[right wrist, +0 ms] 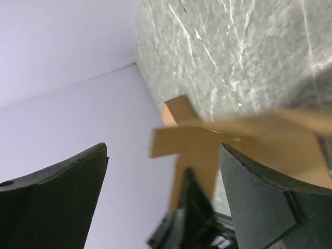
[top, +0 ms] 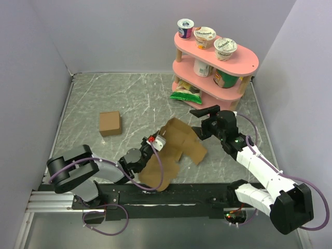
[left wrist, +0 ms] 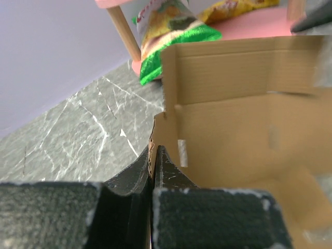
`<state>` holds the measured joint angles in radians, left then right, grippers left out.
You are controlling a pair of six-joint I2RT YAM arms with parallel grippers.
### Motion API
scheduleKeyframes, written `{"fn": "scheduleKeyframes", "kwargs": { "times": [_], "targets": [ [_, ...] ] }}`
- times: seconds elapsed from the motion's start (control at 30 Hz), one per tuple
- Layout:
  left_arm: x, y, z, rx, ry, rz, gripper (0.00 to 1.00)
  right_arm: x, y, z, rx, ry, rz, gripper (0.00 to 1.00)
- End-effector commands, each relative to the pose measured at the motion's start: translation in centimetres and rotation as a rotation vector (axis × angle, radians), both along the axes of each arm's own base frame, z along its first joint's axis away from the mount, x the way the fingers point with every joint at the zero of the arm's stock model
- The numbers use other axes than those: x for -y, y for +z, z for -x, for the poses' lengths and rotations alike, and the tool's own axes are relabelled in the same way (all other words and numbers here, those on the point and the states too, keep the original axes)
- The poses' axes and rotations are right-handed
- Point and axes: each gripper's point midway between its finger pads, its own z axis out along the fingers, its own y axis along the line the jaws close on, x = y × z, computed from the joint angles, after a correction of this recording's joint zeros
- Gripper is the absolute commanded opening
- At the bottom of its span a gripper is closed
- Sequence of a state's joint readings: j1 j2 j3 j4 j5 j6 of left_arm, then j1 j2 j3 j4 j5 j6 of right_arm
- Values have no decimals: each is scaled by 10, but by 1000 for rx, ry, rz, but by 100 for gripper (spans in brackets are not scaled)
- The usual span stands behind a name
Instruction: Fold the paper box
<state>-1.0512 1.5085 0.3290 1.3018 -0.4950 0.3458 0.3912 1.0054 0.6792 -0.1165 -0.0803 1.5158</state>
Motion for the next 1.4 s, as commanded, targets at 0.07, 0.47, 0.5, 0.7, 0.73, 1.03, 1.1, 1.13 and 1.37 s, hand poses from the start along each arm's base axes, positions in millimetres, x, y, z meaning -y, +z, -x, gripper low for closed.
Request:
{"fn": "scheduleKeyframes", "kwargs": {
  "times": [0.07,0.47,0.5,0.7,0.73,1.03,1.1,1.13,1.37],
  "targets": [
    [-5,57,2,145,52,193,6,-8,0,4,-66,-71,-90,93],
    [-11,63,-21,108,146,218,6,4,7,23,-57,-151,-48,93],
    [-13,70,-23,126,158,239,6,5,9,24,-49,-153,-58,93],
    [-6,111,-34,249,188,271,5,-9,18,14,-52,-133,-114,93],
    [-4,114,-34,260,181,272,5,-10,25,10,-39,-134,-125,93],
    [-11,118,-30,280,184,323,6,-4,32,-23,-35,-220,-168,94],
    [-12,118,-28,284,179,326,6,-4,32,-28,-42,-241,-176,94],
    [-13,118,-28,287,179,328,6,-4,26,-30,-64,-249,-163,94],
    [-18,119,-25,301,185,333,6,-6,13,-44,-109,-289,-163,93]
  ]
}}
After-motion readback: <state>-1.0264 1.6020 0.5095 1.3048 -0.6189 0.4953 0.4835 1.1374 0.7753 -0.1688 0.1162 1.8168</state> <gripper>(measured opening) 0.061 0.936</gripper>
